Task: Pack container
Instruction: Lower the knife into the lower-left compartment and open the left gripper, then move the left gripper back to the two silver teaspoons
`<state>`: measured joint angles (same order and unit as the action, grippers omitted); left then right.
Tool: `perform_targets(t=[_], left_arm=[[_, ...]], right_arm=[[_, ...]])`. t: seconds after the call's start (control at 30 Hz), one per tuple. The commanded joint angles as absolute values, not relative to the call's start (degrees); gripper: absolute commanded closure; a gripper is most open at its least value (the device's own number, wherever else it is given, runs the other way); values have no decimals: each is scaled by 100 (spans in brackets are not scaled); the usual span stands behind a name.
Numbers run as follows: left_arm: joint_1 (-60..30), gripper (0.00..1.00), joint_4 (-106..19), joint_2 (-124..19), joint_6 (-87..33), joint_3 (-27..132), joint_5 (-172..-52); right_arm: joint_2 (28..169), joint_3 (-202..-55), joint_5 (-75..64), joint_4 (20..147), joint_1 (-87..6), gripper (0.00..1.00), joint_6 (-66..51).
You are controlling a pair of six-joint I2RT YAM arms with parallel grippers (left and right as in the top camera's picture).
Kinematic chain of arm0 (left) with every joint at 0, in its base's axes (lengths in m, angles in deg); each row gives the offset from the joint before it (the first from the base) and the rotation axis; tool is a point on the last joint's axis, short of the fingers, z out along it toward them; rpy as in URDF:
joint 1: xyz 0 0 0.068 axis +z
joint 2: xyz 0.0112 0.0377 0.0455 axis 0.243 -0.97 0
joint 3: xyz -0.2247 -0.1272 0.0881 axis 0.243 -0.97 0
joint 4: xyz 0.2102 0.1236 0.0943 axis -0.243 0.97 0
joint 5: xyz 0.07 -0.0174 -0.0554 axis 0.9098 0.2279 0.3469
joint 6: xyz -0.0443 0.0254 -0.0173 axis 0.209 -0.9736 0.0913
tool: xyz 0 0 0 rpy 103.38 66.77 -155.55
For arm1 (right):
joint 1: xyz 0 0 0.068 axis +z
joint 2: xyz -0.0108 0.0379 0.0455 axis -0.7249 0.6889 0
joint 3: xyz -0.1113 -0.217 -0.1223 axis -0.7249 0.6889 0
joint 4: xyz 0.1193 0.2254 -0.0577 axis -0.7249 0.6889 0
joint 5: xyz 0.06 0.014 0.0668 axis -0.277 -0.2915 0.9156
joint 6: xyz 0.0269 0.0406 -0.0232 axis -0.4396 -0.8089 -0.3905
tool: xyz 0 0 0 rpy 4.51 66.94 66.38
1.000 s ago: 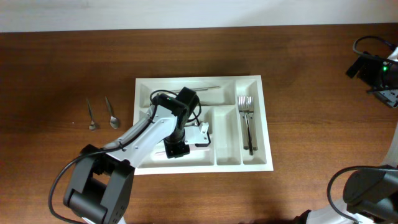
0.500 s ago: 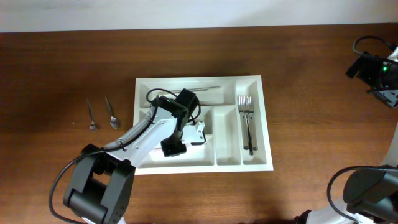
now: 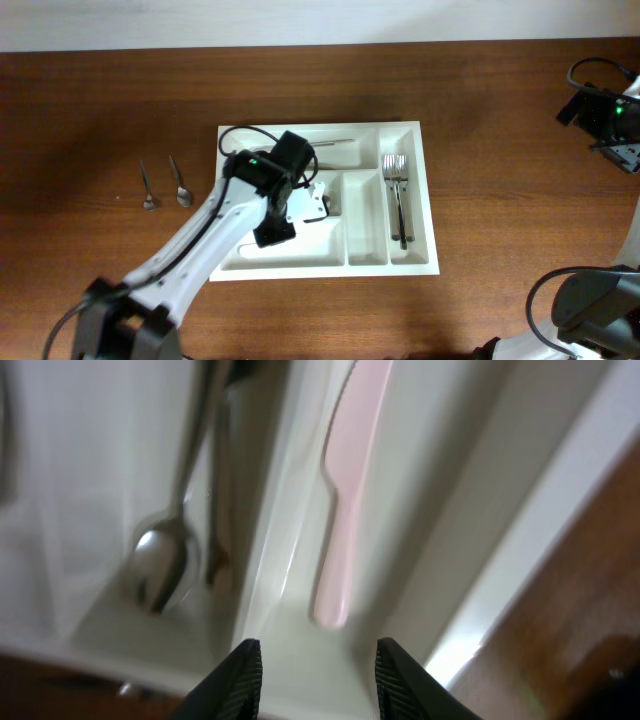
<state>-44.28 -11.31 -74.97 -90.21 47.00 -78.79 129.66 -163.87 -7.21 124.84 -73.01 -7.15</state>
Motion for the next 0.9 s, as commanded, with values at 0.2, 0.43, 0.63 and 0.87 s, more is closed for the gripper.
perform_targets(t=[0.2, 0.43, 0.63, 0.87], left_arm=[[-4037, 1, -888, -5633, -7653, 5172, -7769], [-3986, 1, -1067, -4601, -7480, 5172, -8431], [-3298, 1, -1264, -4743, -4783, 5170, -6488], [-1790, 1, -1306, -5773, -2433, 5170, -6342]], right_arm=[[12889, -16451, -691, 12486, -7316, 1, -763], [12889, -16451, -691, 12486, -7316, 1, -761], [12889, -16451, -691, 12486, -7316, 1, -763], [12889, -16451, -691, 12486, -7316, 1, -761]])
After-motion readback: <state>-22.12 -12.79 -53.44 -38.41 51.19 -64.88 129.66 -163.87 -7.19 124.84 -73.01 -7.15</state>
